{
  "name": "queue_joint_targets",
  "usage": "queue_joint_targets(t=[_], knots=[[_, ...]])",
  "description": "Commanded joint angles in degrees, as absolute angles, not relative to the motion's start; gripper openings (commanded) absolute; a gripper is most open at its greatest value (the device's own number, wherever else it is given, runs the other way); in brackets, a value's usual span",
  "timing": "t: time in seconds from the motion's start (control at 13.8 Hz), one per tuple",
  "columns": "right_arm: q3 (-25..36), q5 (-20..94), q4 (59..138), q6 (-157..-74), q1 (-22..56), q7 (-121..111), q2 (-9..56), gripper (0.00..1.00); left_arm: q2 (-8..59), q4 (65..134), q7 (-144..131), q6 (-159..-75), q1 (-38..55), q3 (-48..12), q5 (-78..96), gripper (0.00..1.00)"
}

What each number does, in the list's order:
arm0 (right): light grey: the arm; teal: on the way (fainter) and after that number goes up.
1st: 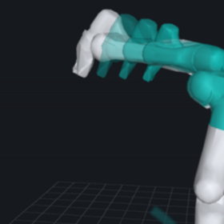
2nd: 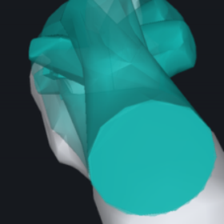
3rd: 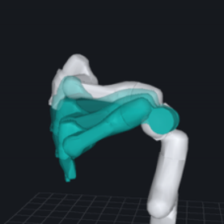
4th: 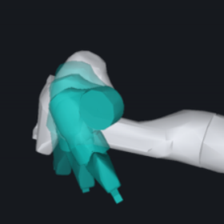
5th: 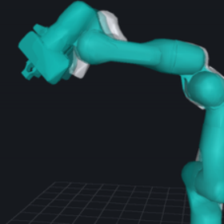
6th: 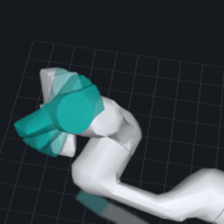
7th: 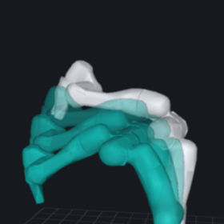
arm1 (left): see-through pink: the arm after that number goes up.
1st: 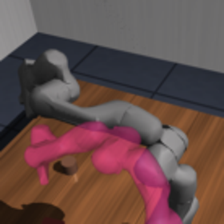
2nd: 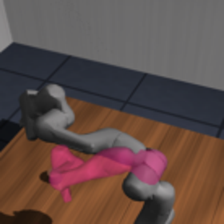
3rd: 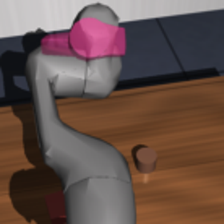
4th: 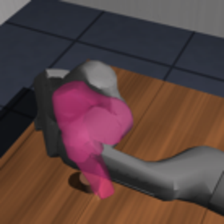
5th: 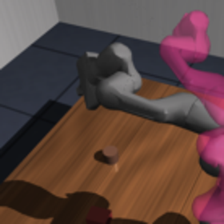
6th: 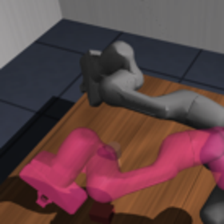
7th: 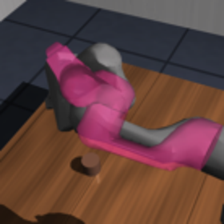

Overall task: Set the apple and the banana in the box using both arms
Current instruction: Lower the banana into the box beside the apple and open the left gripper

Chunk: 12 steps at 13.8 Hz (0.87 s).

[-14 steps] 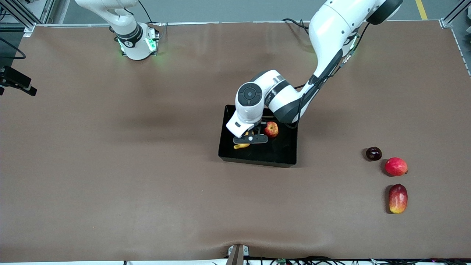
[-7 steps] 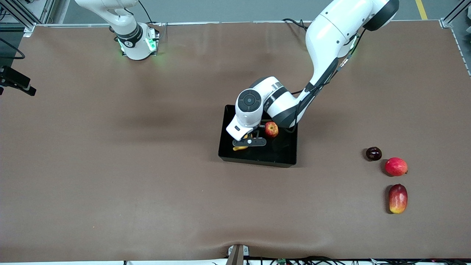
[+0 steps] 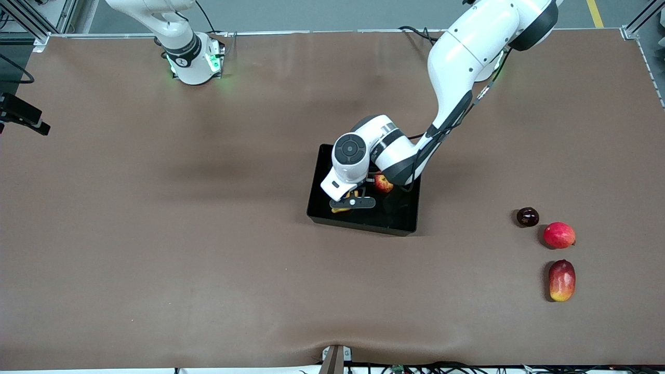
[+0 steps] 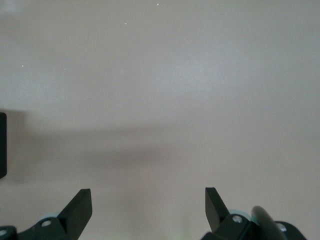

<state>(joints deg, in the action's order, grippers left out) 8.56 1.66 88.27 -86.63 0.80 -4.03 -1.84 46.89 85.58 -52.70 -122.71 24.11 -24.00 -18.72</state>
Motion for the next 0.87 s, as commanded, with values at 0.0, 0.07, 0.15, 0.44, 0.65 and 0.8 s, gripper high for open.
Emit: queue_joint_targets(t=[0.0, 0.07, 0.15, 0.44, 0.65, 0.8], knots=[[8.09, 0.88, 88.86, -86.4, 0.09, -3.43, -2.55, 1.0, 46.41, 84.99, -53.7, -122.87, 24.35, -23.91, -20.48, 1.0], [8.09, 0.88, 88.86, -86.4, 0.09, -3.43, -2.64, 1.0, 45.8, 84.73, -53.53, -122.52, 24.08, -23.99, -20.48, 1.0], [8.09, 0.88, 88.86, -86.4, 0.09, -3.43, -2.55, 1.0, 44.66, 84.55, -53.26, -122.17, 23.73, -23.91, -20.57, 1.0], [8.09, 0.88, 88.86, -86.4, -0.17, -3.43, -2.55, 1.0, 36.33, 84.11, -51.34, -114.11, 20.49, -24.08, -23.12, 1.0], [8.09, 0.88, 88.86, -86.4, -0.18, -3.43, -2.55, 1.0, 29.2, 84.11, -44.41, -107.6, 14.61, -24.7, -22.15, 1.0], [8.09, 0.88, 88.86, -86.4, -0.18, -3.43, -2.55, 1.0, 24.63, 84.11, -41.59, -105.56, 10.74, -24.61, -19.44, 1.0]])
